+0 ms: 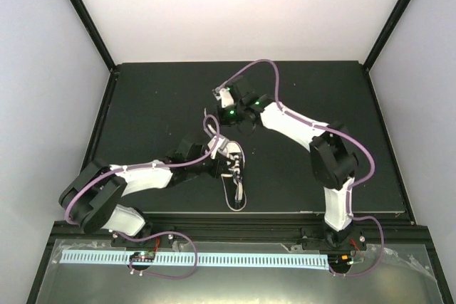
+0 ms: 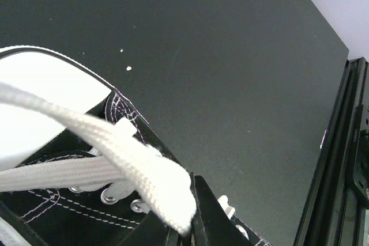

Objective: Tie the shoes

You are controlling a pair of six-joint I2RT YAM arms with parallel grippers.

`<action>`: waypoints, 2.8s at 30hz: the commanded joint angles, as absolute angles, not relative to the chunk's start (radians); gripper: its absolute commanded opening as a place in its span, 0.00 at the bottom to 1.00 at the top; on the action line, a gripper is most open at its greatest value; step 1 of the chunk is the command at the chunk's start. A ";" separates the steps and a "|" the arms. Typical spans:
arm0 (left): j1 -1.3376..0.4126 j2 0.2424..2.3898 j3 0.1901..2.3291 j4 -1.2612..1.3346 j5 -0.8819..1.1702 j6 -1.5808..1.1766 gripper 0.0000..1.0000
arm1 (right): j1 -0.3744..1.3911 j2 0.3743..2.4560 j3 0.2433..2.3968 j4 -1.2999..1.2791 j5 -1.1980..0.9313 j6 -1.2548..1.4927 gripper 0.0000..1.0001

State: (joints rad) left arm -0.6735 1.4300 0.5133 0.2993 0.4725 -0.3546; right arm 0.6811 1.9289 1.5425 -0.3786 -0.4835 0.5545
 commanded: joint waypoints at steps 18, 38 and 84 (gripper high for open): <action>-0.675 1.307 0.387 0.455 0.408 -0.408 0.02 | 0.568 1.663 1.254 -0.502 -0.449 0.545 0.75; -0.675 1.287 0.342 0.494 0.401 -0.385 0.02 | 0.695 1.726 1.051 -0.242 -0.643 0.763 0.52; -0.676 1.334 0.386 0.514 0.399 -0.388 0.01 | 0.726 1.317 0.819 -0.368 -0.395 0.752 0.02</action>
State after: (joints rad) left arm -0.6933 1.2984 0.3927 0.5709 0.4442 -0.3962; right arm 0.7155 1.4006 0.9028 -0.2420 -0.4808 0.7792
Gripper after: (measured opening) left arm 0.017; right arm 0.018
